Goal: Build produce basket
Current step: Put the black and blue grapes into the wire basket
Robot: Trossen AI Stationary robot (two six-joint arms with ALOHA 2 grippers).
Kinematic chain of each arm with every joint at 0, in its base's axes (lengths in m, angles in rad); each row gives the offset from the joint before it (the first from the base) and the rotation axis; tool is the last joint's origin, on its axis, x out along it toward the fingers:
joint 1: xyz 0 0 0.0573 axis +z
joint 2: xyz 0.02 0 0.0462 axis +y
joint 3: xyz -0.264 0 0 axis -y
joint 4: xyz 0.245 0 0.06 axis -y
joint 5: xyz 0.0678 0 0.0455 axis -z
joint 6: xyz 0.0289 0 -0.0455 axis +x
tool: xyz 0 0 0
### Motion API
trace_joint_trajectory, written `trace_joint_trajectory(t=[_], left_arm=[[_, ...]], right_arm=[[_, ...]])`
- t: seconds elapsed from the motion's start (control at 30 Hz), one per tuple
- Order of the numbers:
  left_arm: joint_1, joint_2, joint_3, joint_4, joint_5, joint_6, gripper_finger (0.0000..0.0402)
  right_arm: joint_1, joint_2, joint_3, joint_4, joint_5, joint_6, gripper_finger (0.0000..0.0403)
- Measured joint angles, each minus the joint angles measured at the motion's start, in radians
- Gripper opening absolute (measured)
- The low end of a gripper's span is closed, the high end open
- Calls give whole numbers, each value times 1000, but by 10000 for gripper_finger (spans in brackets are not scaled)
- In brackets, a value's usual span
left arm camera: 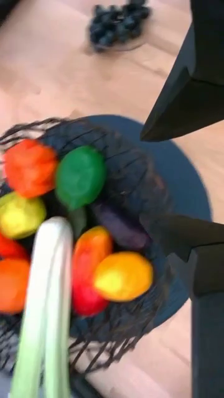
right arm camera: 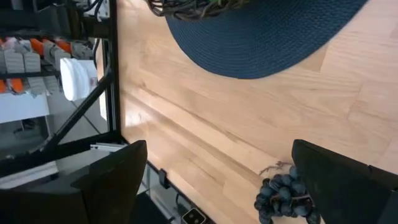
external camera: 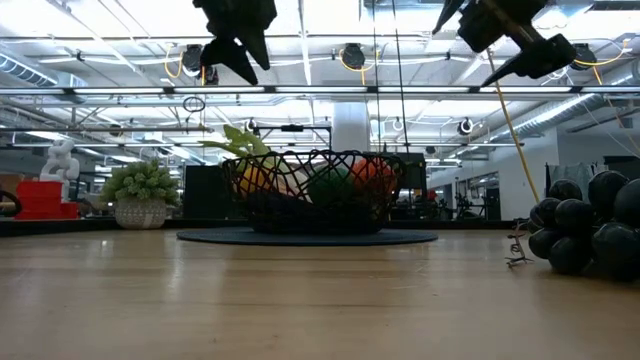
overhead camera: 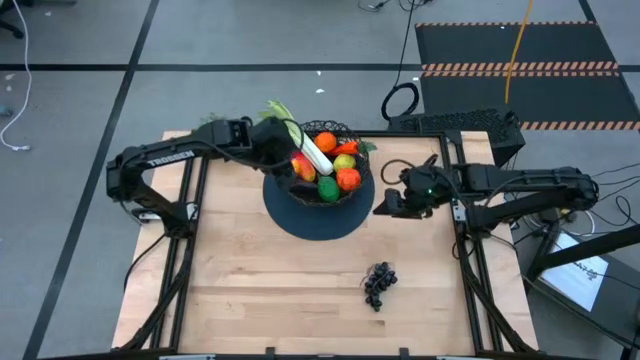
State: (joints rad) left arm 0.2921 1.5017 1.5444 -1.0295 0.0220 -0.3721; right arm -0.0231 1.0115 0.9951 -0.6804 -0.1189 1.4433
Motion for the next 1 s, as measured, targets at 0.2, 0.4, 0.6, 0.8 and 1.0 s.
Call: trace_joint_trajectory(t=[0.2,0.4,0.6,0.8,1.0], left_arm=[[-102,0,0,-51,0,-10,185],[-211,0,0,-54,-8,-36,173],[-297,1,0,-38,-41,-86,164],[-342,1,0,27,-109,-120,165],[-339,1,0,72,-121,-82,165]], right_arm=[[86,14,0,-1,43,-31,393],[164,74,0,-6,40,112,393],[254,144,0,-15,41,189,393],[263,203,0,-49,39,50,393],[201,272,0,29,-57,-422,375]])
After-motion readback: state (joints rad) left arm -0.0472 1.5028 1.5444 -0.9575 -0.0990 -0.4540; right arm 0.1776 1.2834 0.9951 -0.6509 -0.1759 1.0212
